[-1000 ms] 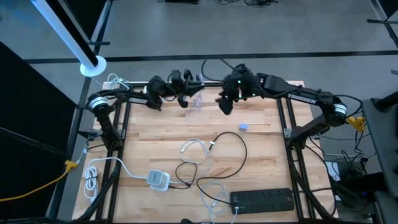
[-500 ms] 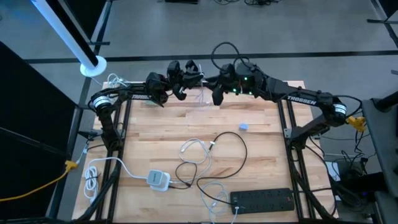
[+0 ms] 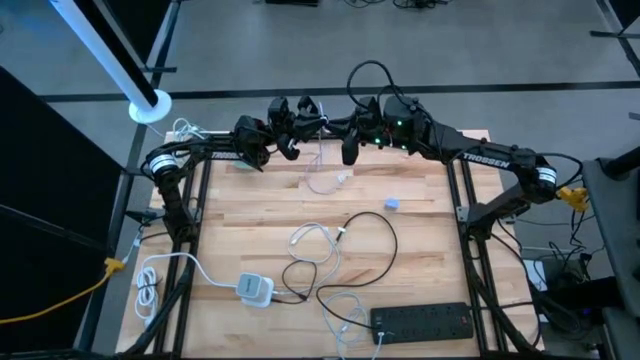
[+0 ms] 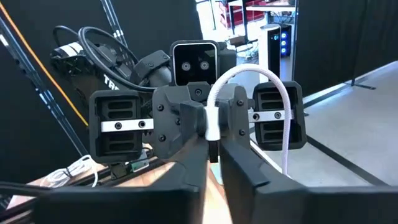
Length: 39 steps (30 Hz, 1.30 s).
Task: Insert USB
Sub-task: Insert the purple charger cable into the purple charger adapter
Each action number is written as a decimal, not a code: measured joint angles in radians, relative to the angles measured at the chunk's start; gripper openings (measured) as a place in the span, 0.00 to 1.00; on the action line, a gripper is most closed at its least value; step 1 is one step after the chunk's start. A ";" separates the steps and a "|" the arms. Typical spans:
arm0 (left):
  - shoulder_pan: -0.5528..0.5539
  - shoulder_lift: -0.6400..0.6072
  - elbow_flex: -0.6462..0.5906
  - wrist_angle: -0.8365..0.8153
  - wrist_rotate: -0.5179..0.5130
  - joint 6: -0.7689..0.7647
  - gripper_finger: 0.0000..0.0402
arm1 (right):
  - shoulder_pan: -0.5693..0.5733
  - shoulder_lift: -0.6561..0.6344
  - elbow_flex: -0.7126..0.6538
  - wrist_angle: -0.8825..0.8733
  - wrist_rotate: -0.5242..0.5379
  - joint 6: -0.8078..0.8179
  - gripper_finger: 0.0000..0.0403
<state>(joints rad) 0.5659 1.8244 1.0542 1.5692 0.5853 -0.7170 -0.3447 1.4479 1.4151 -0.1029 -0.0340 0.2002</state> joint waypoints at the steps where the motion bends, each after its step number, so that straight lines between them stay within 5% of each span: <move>1: 0.000 0.000 0.000 0.000 0.000 0.000 0.04 | 0.000 0.000 0.000 0.000 -0.006 -0.002 0.02; 11: 0.002 0.000 -0.001 -0.074 0.125 0.007 0.05 | 0.000 -0.004 0.003 -0.110 -0.038 0.034 0.01; 25: 0.000 -0.001 -0.001 -0.200 0.161 0.080 0.25 | -0.001 -0.002 0.104 -0.423 -0.044 0.024 0.00; 39: 0.000 -0.001 -0.001 -0.229 0.157 0.084 0.11 | -0.001 -0.002 0.117 -0.488 -0.060 0.025 0.00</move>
<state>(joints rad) 0.5655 1.8233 1.0534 1.3401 0.7422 -0.6334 -0.3454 1.4456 1.5318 -0.5907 -0.0943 0.2257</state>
